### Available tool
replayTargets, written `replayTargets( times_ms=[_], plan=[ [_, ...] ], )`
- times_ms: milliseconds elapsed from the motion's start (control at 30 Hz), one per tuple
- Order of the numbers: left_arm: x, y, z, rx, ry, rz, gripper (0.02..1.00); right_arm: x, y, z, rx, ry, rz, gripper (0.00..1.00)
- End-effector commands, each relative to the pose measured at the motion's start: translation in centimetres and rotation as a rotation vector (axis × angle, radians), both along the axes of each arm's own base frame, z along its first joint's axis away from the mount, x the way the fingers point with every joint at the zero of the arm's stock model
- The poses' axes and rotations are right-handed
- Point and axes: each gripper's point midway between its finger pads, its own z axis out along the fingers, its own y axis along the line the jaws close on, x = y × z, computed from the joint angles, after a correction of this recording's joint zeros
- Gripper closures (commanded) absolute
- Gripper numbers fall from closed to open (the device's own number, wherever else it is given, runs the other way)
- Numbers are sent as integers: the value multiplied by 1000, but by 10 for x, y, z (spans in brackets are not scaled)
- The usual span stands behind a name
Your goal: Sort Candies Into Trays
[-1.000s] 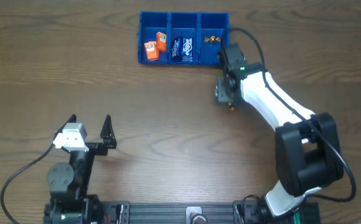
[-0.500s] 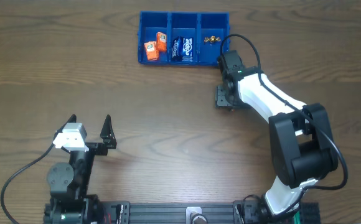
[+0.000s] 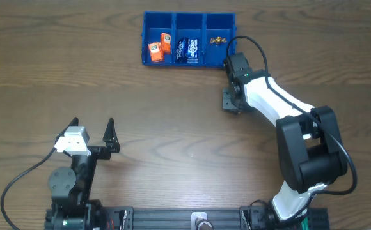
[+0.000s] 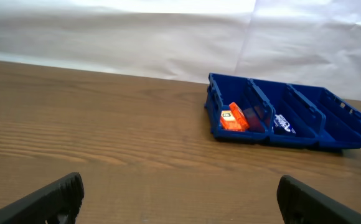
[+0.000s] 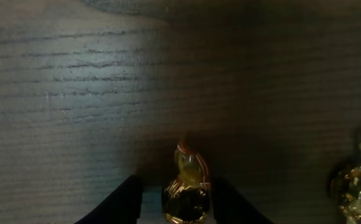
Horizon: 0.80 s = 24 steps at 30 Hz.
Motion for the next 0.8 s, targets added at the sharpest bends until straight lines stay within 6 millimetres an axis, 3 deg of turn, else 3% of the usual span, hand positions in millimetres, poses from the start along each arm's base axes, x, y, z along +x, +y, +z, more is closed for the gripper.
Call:
replayTargets(
  times_ms=[33, 367, 500, 567, 633, 800],
  plan=[
    [-1, -2, -16, 9, 46, -16, 20, -4, -2, -11, -3, 29, -5, 627],
    [-1, -2, -16, 9, 46, -16, 20, -3, 2, -10, 17, 27, -2, 772],
    [-1, -2, -16, 9, 46, -16, 20, 3, 11, 13, 67, -19, 5, 809],
    [-1, -2, -16, 9, 46, -16, 20, 9, 17, 37, 83, -69, 9, 809],
    [-1, -2, -16, 9, 46, -16, 20, 23, 22, 74, 90, -148, 19, 809],
    [-1, -2, -16, 9, 46, -16, 20, 91, 34, 183, 80, -383, 60, 792]
  ],
)
